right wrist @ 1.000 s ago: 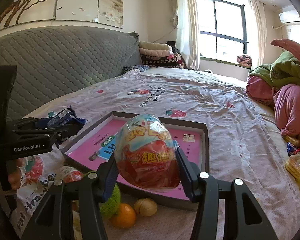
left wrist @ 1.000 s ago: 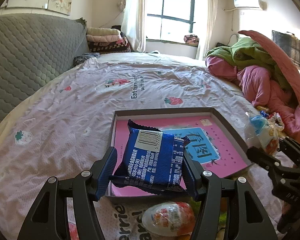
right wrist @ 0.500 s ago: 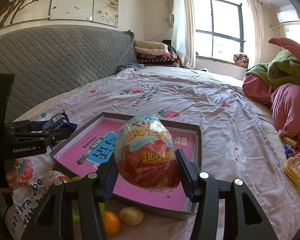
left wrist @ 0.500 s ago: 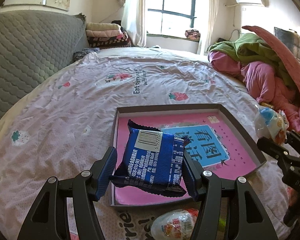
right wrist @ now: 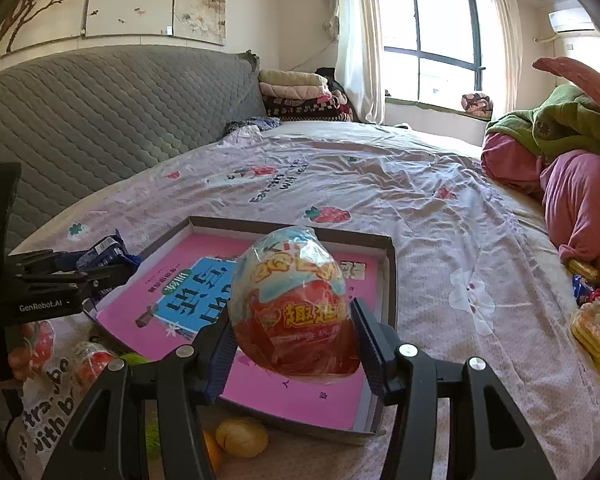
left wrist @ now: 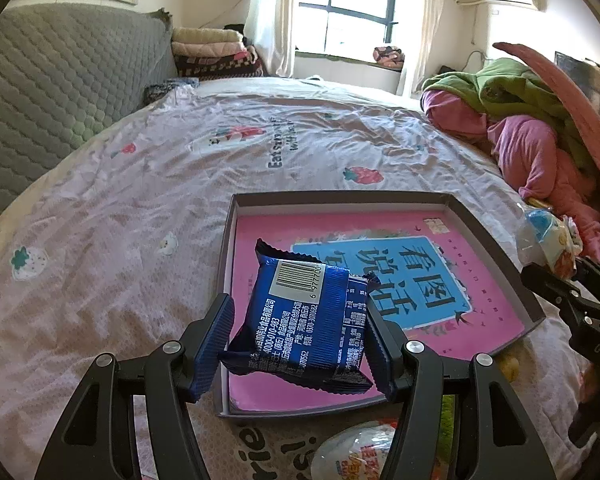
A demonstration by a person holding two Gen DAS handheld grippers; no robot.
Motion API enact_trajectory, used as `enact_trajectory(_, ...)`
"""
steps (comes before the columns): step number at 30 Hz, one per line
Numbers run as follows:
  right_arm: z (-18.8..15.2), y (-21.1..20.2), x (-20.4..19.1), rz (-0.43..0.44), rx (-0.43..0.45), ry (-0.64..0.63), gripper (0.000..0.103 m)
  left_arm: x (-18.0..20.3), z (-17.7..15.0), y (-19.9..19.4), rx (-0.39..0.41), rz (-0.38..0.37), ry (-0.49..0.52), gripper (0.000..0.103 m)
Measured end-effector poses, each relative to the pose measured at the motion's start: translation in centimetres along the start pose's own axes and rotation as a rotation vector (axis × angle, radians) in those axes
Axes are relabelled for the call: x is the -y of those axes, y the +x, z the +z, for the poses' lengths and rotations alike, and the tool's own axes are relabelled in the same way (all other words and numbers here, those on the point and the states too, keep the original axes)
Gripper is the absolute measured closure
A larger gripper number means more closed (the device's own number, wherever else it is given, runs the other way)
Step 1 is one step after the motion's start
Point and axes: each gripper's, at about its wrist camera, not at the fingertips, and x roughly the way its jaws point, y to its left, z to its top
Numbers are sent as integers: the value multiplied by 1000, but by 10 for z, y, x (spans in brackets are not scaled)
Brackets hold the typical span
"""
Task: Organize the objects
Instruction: 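Lower biscuit packet onto pink book with left tool while right tool sets candy egg beside it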
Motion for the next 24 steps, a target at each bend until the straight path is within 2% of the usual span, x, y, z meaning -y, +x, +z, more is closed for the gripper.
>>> enact_trajectory(24, -20, 34, 9, -21, -142, 36, 48, -6, -6, 31, -85, 12, 8, 39)
